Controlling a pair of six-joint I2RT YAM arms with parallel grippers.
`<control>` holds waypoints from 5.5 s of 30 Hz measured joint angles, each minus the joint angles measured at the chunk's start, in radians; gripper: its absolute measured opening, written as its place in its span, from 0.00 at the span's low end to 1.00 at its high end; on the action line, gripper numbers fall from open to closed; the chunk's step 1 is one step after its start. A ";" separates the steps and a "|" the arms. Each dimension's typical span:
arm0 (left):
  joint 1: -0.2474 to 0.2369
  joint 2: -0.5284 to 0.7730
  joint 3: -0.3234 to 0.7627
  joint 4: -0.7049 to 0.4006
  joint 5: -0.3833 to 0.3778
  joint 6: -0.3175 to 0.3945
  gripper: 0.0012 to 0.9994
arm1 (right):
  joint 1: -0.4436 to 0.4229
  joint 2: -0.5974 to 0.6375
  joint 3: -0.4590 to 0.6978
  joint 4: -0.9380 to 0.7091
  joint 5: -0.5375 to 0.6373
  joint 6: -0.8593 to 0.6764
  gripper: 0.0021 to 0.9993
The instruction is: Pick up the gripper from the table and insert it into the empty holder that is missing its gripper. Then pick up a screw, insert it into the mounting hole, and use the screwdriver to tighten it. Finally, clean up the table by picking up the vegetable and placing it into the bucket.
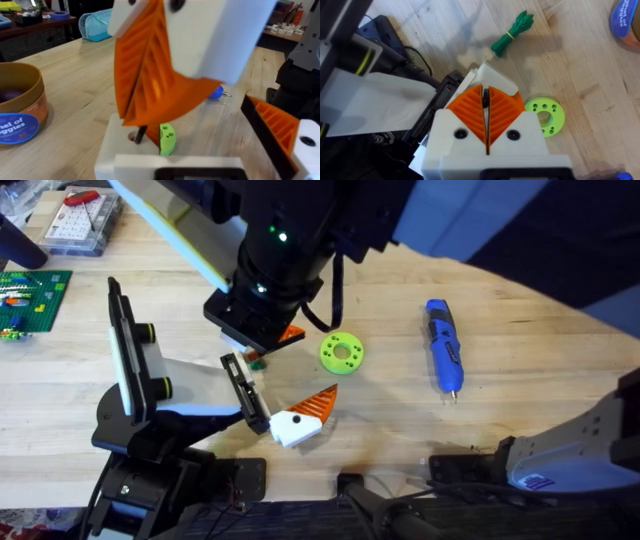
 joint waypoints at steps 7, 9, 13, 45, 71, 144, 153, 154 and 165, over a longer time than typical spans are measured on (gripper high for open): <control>0.000 0.000 0.000 -0.003 0.000 0.000 0.99 | -0.015 0.000 0.000 -0.007 0.015 0.000 0.01; 0.000 0.000 0.000 -0.003 0.000 0.000 0.99 | -0.032 -0.001 0.000 -0.008 0.016 0.000 0.01; 0.000 0.000 0.000 -0.004 0.000 0.000 0.99 | -0.060 -0.009 0.000 -0.014 0.021 0.000 0.01; 0.000 0.000 0.000 -0.004 0.000 0.000 0.99 | -0.027 -0.023 0.000 0.003 -0.004 -0.007 0.01; 0.000 0.000 0.000 -0.004 0.000 0.000 0.99 | -0.022 -0.022 0.000 0.003 -0.004 -0.007 0.01; 0.000 0.000 0.000 -0.004 0.000 0.000 0.99 | -0.022 0.034 0.000 -0.005 -0.004 -0.008 0.01; 0.000 0.000 0.000 -0.004 0.000 -0.008 0.99 | -0.022 0.044 0.000 -0.006 -0.009 -0.008 0.01; 0.000 0.000 0.000 -0.004 0.000 -0.007 0.99 | -0.022 0.044 0.000 -0.006 -0.009 -0.008 0.01; 0.000 0.000 0.000 -0.004 0.000 -0.007 0.99 | -0.022 0.044 0.000 -0.006 -0.011 -0.008 0.00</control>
